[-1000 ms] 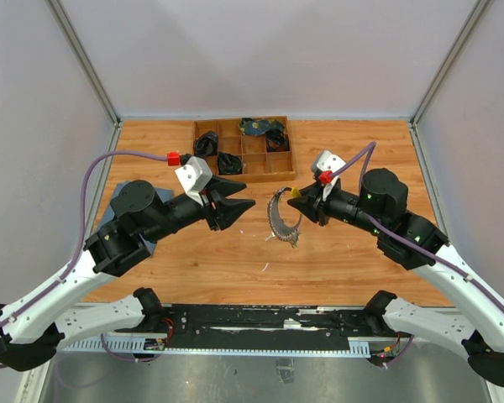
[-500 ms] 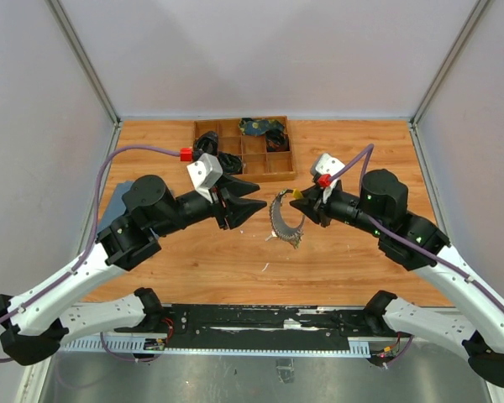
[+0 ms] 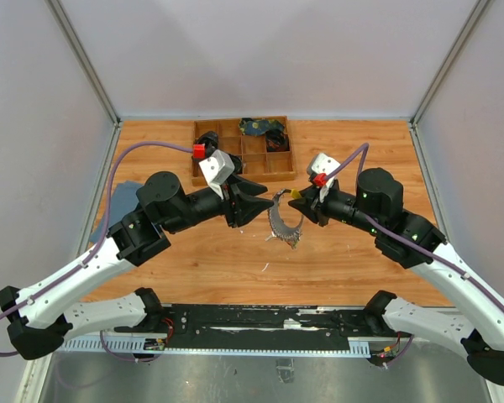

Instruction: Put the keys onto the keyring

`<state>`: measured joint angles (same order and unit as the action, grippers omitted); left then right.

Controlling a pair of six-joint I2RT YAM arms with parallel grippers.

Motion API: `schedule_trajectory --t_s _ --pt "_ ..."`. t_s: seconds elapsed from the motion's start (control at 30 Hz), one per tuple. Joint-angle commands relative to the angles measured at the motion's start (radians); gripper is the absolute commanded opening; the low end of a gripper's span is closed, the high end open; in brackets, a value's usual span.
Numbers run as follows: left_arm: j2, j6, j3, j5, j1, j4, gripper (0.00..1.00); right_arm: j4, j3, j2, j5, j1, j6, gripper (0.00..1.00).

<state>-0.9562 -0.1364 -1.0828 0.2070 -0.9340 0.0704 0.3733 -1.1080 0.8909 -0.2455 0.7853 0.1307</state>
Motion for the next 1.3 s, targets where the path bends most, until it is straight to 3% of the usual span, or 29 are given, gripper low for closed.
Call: schedule_trajectory --t_s 0.0,0.33,0.7,1.0,1.27 --pt "0.001 -0.011 -0.038 -0.008 -0.014 -0.049 0.43 -0.023 -0.032 -0.005 -0.015 0.017 -0.001 0.01" --pt "0.003 -0.008 -0.035 -0.027 -0.015 -0.045 0.30 -0.027 -0.034 -0.007 -0.027 0.016 -0.004 0.01" --pt "0.009 -0.007 -0.030 -0.042 -0.015 -0.038 0.23 -0.027 -0.027 -0.019 -0.018 0.016 -0.002 0.01" --pt "0.006 -0.034 -0.040 -0.008 -0.015 -0.064 0.38 -0.031 -0.019 -0.018 -0.018 0.015 -0.001 0.01" --pt "0.004 -0.053 -0.037 0.010 -0.017 -0.080 0.41 -0.033 -0.014 -0.018 -0.018 0.016 0.003 0.00"
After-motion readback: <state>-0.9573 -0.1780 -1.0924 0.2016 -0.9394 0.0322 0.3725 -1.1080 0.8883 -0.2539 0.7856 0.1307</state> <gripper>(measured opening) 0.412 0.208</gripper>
